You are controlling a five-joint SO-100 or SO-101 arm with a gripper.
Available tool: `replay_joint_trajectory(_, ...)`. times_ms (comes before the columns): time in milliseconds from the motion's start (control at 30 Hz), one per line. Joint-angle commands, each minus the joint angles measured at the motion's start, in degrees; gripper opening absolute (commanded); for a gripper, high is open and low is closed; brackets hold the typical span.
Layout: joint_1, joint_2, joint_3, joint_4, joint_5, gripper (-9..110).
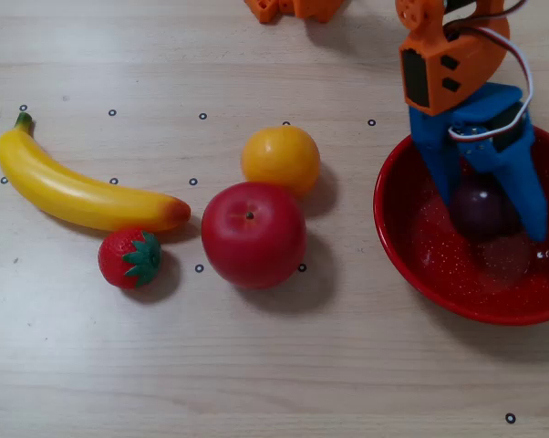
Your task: Put plum in the red bowl.
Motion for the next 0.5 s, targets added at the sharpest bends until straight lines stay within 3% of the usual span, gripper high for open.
replay_joint_trajectory(0, 1.49, 2.37, -5.63, 1.67, 1.32, 32)
replay_joint_trajectory(267, 1.32, 3.08, -13.1, 12.48, -4.57, 44)
replay_joint_trajectory(467, 0.88, 5.71, -28.21, 24.26, -11.78, 40)
